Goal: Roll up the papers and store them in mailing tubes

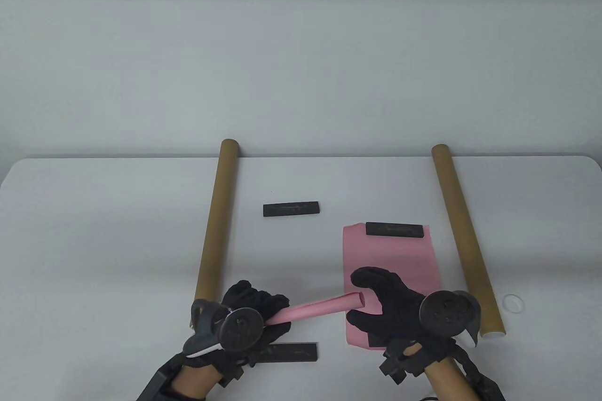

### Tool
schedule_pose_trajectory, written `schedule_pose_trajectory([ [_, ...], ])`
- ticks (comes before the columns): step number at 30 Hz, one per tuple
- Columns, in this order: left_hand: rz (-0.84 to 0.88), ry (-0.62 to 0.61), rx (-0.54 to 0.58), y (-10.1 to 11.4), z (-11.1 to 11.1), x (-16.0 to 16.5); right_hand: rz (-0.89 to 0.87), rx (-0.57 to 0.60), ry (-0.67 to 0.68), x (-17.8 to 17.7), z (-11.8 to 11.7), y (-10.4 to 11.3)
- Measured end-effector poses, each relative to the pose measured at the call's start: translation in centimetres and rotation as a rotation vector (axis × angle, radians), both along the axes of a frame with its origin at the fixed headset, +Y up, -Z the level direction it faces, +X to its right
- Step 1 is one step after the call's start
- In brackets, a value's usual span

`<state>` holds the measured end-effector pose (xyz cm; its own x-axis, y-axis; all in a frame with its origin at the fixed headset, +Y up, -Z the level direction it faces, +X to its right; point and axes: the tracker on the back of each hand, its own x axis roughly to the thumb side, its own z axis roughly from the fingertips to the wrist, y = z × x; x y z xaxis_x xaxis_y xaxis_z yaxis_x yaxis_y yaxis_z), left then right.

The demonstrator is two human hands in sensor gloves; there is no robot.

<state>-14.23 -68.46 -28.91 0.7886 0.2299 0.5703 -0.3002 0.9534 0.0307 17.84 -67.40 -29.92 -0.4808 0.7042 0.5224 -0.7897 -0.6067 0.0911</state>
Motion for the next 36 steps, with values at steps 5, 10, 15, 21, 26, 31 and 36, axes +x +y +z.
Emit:
schedule_pose_trajectory([
  [5,0.02,-0.079,-0.046,-0.5,0.6,1.3,-0.13,-0.135,0.286,-2.3,0.2,-1.5],
  [10,-0.022,-0.122,-0.07,-0.8,1.0,2.1,-0.3,-0.184,0.326,-2.6,0.4,-1.0],
  [15,-0.051,0.025,-0.035,0.3,0.2,0.0,-0.163,-0.001,0.115,-0.3,0.6,0.9],
  [21,0.004,0.276,-0.058,0.7,-1.5,-3.2,0.127,0.107,0.077,-0.2,1.5,2.6],
  [26,-0.034,0.386,-0.111,0.2,-2.4,-4.5,0.332,0.086,0.143,-1.8,1.9,2.1],
  [31,-0.106,0.606,-0.195,0.0,-3.1,-6.1,0.392,0.057,0.148,-2.2,1.7,1.3],
  [36,-0.103,0.726,-0.269,-0.4,-4.4,-7.5,0.409,0.046,0.154,-2.2,1.5,0.9],
])
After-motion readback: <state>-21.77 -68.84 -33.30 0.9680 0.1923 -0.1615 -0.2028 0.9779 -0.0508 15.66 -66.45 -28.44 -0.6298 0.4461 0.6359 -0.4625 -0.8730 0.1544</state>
